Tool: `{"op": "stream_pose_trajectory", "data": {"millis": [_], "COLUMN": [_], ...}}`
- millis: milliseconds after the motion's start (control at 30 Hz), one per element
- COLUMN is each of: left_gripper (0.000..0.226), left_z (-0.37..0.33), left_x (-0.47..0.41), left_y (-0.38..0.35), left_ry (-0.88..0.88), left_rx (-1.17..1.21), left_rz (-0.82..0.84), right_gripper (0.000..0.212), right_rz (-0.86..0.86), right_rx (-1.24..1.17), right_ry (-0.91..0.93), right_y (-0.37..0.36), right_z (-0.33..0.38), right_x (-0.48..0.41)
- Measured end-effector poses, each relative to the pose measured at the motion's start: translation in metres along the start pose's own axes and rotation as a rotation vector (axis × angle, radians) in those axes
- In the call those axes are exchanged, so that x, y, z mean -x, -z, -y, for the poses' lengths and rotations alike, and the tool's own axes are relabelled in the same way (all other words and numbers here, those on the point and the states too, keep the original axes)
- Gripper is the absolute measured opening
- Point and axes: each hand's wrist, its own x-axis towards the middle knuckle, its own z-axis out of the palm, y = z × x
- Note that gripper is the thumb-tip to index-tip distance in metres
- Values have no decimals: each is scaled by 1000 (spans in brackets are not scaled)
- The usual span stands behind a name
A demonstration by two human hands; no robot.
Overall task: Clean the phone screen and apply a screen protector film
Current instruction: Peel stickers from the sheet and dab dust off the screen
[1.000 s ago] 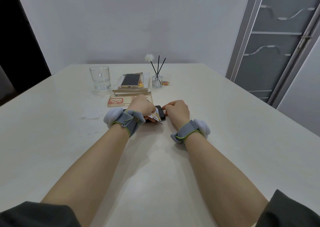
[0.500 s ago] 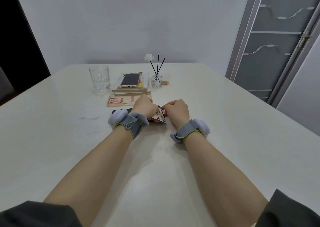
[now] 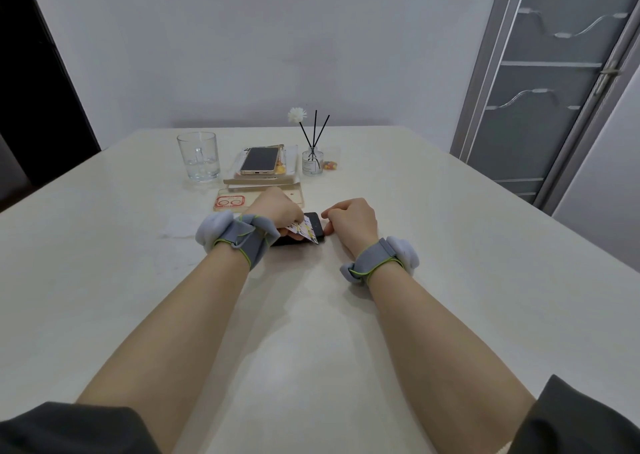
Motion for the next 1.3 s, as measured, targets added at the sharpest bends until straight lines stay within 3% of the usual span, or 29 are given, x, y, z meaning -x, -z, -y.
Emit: {"op": "stream_pose_trajectory", "data": {"millis": [100, 333, 500, 600, 667, 833, 933, 1100, 1300], "left_gripper": [24, 43, 16, 40, 41, 27, 6, 9, 12], "left_z": [1, -2, -3, -2, -2, -3, -5, -10, -8], "left_x": [3, 0, 3, 2, 0, -2, 4, 8, 7], "left_y": [6, -2, -8, -14, -14, 3, 8, 8, 10], "left_ry": [12, -30, -36, -38, -30, 7, 22, 45, 50], "left_rx": [37, -114, -79, -34, -14, 6, -23, -155, -153], "left_rz": [-17, -6, -36, -29, -25, 36, 69, 190, 170], "right_gripper": [27, 27, 27, 28, 28, 28, 28, 27, 27], "right_rz": [5, -1, -8, -13, -15, -3, 3, -1, -3], "right_rx": [3, 13, 22, 19, 22, 19, 20, 24, 23], "right_ry": [-4, 3, 16, 16, 15, 4, 1, 10, 10], "right_y": [0, 0, -1, -1, -1, -1, -1, -1, -2], "right_z": [0, -1, -2, -2, -1, -1, 0, -1, -2], "right_x": [0, -1, -2, -3, -3, -2, -3, -2, -2]}}
